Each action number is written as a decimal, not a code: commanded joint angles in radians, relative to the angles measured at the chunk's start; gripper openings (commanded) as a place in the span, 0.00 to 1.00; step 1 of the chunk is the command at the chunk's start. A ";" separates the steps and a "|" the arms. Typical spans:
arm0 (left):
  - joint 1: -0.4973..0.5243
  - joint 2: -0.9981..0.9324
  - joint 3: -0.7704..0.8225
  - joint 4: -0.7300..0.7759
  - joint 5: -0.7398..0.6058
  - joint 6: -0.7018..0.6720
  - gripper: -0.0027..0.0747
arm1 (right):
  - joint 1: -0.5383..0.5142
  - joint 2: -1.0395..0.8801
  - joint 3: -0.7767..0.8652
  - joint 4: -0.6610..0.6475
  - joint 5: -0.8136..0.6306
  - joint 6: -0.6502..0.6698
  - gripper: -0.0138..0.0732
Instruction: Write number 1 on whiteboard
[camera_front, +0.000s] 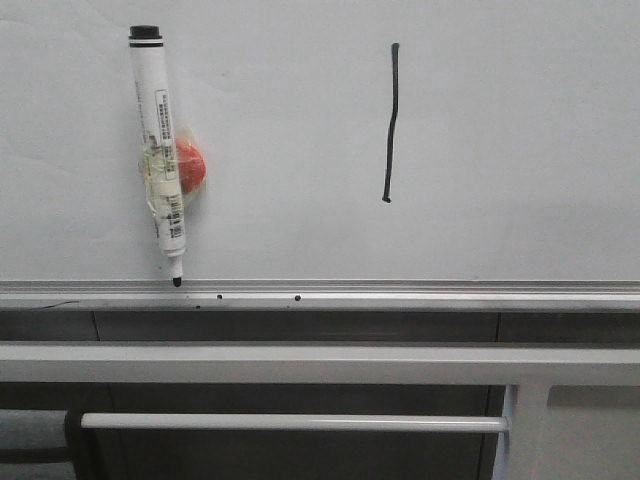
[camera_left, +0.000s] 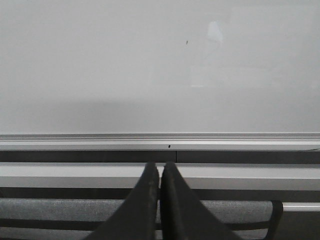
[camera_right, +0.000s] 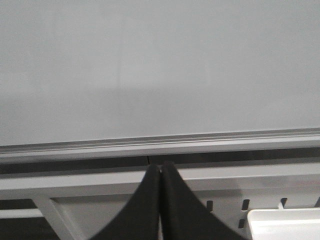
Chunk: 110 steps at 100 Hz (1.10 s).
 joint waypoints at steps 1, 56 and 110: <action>0.000 -0.024 0.008 -0.001 -0.076 0.000 0.01 | -0.041 -0.018 0.024 -0.022 -0.003 -0.020 0.09; 0.000 -0.024 0.008 -0.001 -0.076 0.000 0.01 | -0.071 -0.018 0.024 -0.022 0.013 -0.070 0.09; -0.008 -0.025 0.008 -0.001 -0.080 0.000 0.01 | -0.071 -0.018 0.024 -0.022 0.013 -0.070 0.09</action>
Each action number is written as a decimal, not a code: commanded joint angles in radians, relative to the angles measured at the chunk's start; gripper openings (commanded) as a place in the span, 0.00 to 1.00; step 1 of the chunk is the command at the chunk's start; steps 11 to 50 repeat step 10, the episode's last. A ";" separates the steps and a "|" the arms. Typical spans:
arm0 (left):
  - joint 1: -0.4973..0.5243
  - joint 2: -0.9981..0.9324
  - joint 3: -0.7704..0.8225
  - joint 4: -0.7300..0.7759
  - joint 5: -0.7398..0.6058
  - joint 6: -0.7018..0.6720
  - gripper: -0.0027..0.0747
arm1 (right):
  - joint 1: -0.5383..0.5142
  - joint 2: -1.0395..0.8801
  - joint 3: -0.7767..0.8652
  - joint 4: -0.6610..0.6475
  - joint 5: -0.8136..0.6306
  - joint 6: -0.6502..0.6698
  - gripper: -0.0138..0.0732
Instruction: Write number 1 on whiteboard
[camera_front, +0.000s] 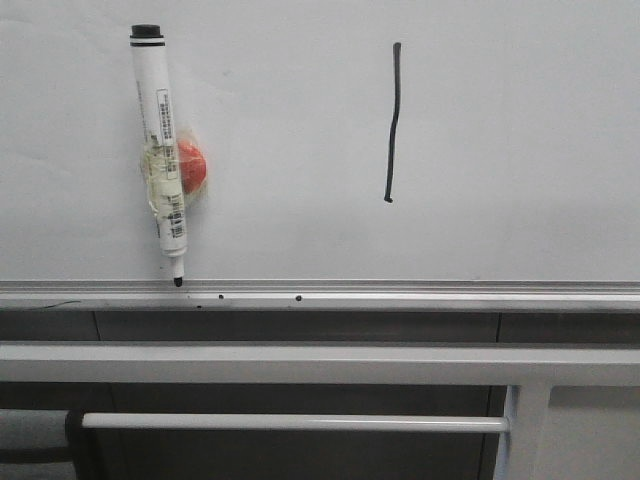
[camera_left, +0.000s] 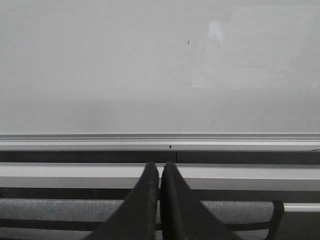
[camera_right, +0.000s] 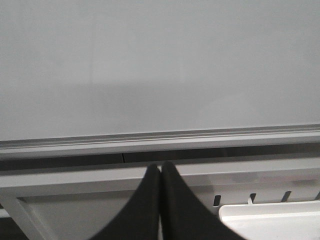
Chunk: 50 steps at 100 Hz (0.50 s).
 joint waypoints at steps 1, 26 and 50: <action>-0.008 -0.025 0.008 -0.001 -0.079 0.000 0.01 | -0.007 -0.018 0.027 -0.018 -0.009 -0.006 0.09; -0.008 -0.025 0.008 -0.001 -0.079 0.000 0.01 | -0.007 -0.018 0.027 -0.018 -0.009 -0.006 0.09; -0.008 -0.025 0.008 -0.001 -0.079 0.000 0.01 | -0.007 -0.018 0.027 -0.018 -0.009 -0.006 0.09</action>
